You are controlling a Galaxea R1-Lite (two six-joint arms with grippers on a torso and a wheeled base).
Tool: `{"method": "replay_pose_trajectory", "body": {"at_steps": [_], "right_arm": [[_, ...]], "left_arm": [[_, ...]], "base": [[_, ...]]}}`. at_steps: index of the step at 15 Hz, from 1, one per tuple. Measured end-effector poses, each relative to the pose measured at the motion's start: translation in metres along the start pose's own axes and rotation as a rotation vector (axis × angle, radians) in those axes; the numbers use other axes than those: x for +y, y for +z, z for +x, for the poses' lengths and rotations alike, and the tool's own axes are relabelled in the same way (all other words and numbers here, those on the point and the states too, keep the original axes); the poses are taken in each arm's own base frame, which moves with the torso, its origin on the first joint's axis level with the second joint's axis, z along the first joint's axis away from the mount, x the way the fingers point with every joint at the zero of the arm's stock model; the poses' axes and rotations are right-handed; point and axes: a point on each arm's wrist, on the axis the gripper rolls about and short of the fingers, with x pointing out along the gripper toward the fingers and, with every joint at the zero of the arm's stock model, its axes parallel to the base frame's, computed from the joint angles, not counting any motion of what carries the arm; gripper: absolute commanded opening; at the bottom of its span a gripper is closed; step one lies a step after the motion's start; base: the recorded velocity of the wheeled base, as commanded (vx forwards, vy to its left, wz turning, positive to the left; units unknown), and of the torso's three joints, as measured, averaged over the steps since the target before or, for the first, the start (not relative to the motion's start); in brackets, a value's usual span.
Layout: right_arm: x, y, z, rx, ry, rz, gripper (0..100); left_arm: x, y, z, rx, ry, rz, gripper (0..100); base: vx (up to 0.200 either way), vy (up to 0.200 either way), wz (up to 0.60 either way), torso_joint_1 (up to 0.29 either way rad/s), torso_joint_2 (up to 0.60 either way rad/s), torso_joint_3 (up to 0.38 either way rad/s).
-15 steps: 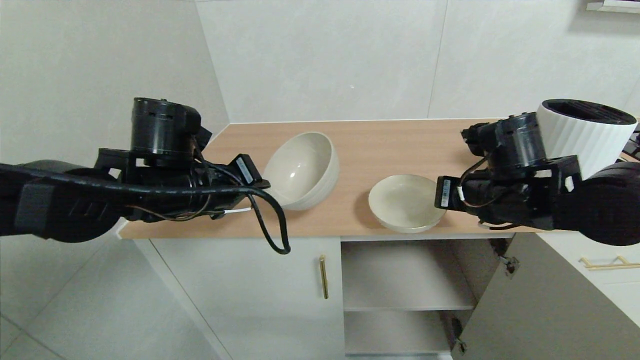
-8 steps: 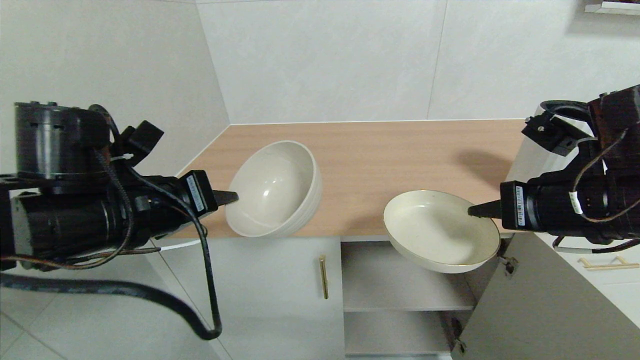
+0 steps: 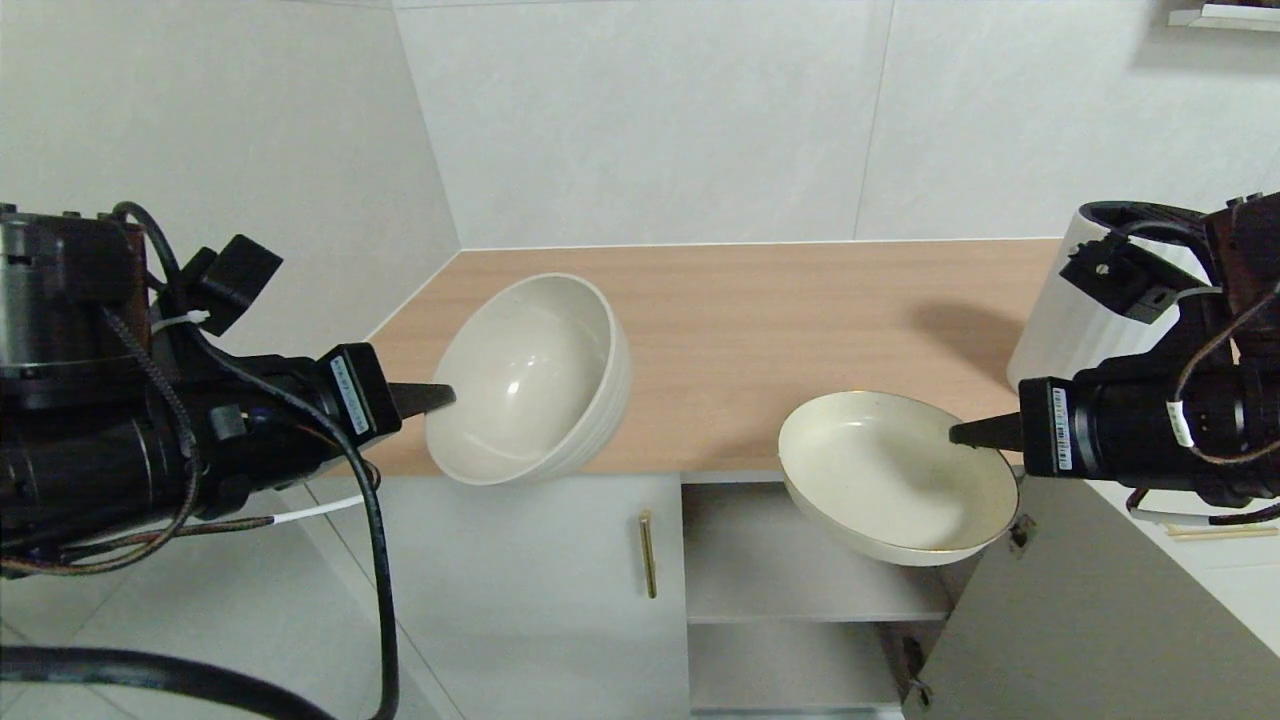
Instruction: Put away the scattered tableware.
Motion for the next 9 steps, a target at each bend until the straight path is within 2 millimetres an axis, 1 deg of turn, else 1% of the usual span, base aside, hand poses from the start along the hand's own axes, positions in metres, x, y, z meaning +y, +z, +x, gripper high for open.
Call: {"method": "replay_pose_trajectory", "body": {"at_steps": [2, 9], "right_arm": [[0.000, -0.001, 0.002, 0.004, -0.004, -0.009, 0], [-0.001, -0.002, 0.011, 0.028, -0.019, -0.009, 0]], "left_arm": [[0.001, -0.001, 0.002, 0.007, 0.005, -0.001, 0], [0.002, -0.003, 0.006, 0.022, 0.010, 0.000, 0]], "base": [[-0.200, 0.000, 0.00, 0.017, 0.00, -0.005], [0.000, 0.000, 0.00, 0.000, 0.00, 0.000]]}}
